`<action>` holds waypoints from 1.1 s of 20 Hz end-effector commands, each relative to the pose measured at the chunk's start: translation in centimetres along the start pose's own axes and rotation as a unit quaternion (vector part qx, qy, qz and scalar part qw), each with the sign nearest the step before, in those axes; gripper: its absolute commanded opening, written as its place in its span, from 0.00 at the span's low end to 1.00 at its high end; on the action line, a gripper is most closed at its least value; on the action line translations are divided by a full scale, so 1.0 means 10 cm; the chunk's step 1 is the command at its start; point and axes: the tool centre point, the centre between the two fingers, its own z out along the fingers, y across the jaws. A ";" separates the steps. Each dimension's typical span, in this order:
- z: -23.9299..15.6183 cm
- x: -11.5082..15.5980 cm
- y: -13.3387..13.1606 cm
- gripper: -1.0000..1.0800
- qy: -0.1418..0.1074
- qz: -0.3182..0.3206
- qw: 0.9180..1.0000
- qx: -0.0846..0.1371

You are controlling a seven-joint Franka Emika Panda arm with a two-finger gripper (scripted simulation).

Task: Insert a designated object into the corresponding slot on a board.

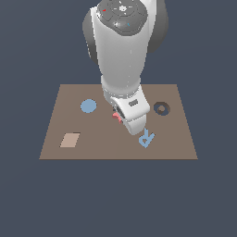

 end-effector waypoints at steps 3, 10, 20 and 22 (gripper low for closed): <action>-0.01 0.07 -0.12 0.00 0.000 -0.096 0.995 0.000; -0.02 0.12 -0.27 0.00 0.000 -0.208 0.978 0.000; -0.02 0.13 -0.41 0.00 0.000 -0.299 0.954 0.001; -0.03 0.12 -0.42 0.00 0.000 -0.308 0.951 0.001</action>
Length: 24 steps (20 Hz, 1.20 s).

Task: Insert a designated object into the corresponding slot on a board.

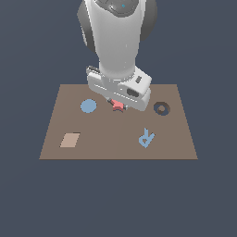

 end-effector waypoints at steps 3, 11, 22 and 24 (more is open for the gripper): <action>0.00 0.01 -0.02 0.00 0.000 -0.018 1.000 0.000; 0.06 0.01 -0.03 0.00 0.000 -0.020 1.000 0.000; 0.10 0.01 -0.03 0.96 0.000 -0.021 1.000 0.000; 0.10 0.01 -0.03 0.96 0.000 -0.021 1.000 0.000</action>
